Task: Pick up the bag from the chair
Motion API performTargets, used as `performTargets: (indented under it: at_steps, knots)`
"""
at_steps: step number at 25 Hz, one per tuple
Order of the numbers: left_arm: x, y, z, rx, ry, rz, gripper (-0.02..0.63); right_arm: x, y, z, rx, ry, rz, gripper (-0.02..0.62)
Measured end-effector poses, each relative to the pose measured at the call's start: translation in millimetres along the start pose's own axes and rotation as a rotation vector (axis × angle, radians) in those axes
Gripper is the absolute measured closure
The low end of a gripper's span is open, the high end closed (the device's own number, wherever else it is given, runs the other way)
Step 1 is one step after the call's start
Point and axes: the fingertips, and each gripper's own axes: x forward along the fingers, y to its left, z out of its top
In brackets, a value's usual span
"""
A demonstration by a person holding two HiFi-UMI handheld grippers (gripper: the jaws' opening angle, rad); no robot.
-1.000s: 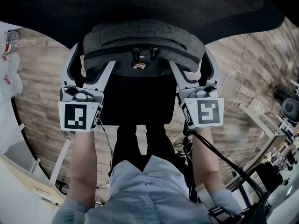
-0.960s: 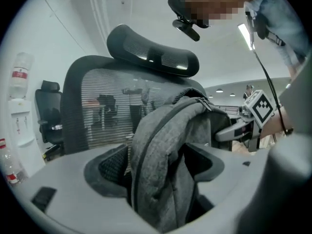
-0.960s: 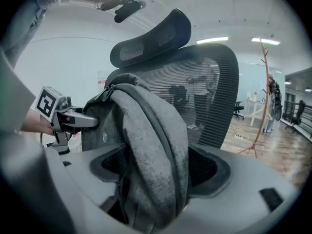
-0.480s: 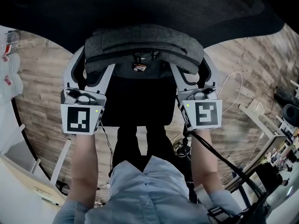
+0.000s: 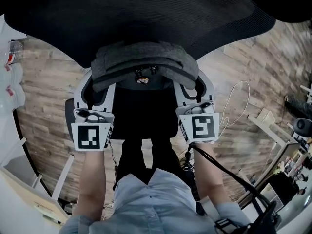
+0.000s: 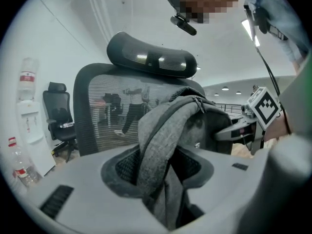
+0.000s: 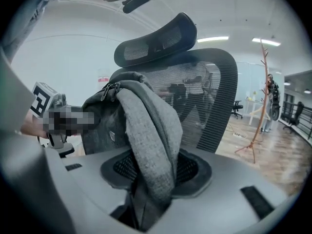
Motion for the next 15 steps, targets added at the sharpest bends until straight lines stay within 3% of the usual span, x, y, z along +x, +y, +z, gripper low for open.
performTargets:
  at_steps: [8, 15]
  knots:
    - [-30, -10, 5, -0.019, -0.005, 0.049, 0.448, -22, 13, 7, -0.011, -0.028, 0.008, 0.460]
    - [-62, -16, 50, 0.008, -0.044, 0.076, 0.448, -56, 21, 43, -0.003, -0.095, 0.018, 0.463]
